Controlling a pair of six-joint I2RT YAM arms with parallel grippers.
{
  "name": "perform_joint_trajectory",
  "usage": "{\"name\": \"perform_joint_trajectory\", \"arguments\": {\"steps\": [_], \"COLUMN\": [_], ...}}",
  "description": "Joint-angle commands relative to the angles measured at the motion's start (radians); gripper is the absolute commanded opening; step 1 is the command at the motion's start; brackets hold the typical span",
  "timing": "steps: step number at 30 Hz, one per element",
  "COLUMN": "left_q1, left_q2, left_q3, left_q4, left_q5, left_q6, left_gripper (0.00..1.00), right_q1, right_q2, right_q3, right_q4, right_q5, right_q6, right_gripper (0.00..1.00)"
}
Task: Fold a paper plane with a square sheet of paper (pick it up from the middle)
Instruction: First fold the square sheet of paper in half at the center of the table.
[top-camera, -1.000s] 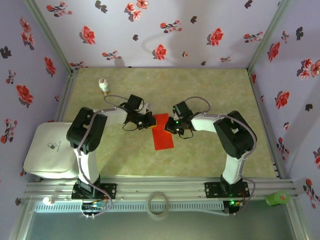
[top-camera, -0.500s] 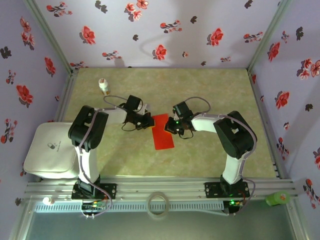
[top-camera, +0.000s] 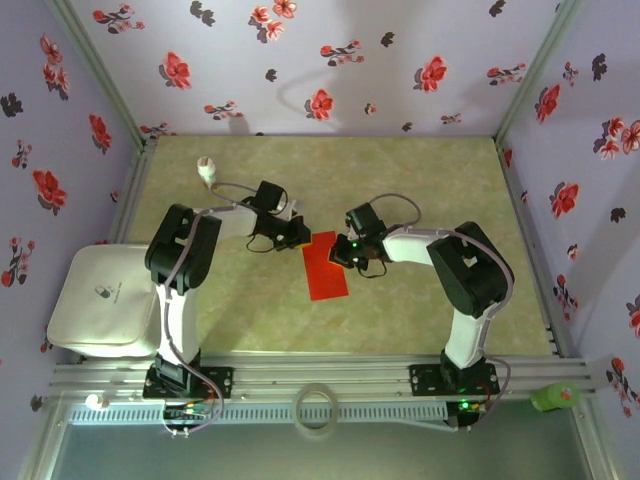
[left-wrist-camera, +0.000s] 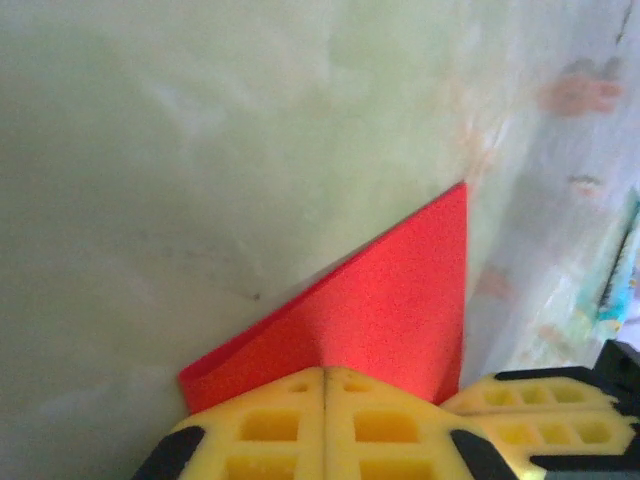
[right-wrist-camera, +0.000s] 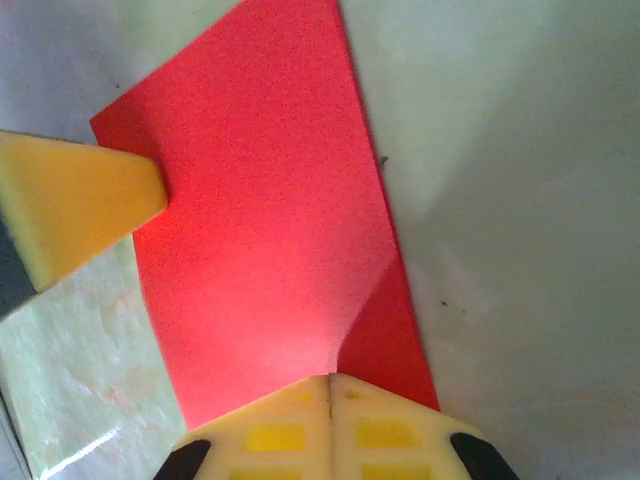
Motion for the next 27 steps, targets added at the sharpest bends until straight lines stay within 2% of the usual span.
{"name": "perform_joint_trajectory", "arguments": {"steps": [1, 11, 14, 21, 24, 27], "left_q1": [0.026, 0.057, 0.060, 0.071, 0.081, 0.091], "left_q2": [0.043, 0.043, 0.028, 0.024, -0.017, -0.008], "left_q3": [-0.020, 0.033, 0.005, -0.008, -0.064, -0.041], "left_q4": [-0.017, -0.055, -0.005, 0.057, 0.151, 0.140], "left_q5": [-0.057, -0.186, -0.229, -0.256, -0.275, -0.264], "left_q6": [0.030, -0.022, -0.068, -0.127, -0.173, -0.182], "left_gripper": [0.01, 0.01, 0.01, 0.01, 0.02, 0.02], "right_q1": [0.005, 0.005, 0.005, 0.005, 0.005, 0.005], "right_q2": [0.058, 0.057, 0.060, 0.061, 0.063, 0.062], "right_q3": [-0.050, -0.056, -0.052, -0.063, -0.067, -0.073], "right_q4": [-0.153, -0.150, -0.150, -0.136, -0.129, -0.119], "right_q5": [0.084, 0.079, 0.077, 0.071, 0.070, 0.066], "right_q6": [-0.021, -0.022, -0.024, -0.020, -0.020, -0.019], "right_gripper": [0.00, 0.00, 0.00, 0.00, 0.00, 0.00]}}
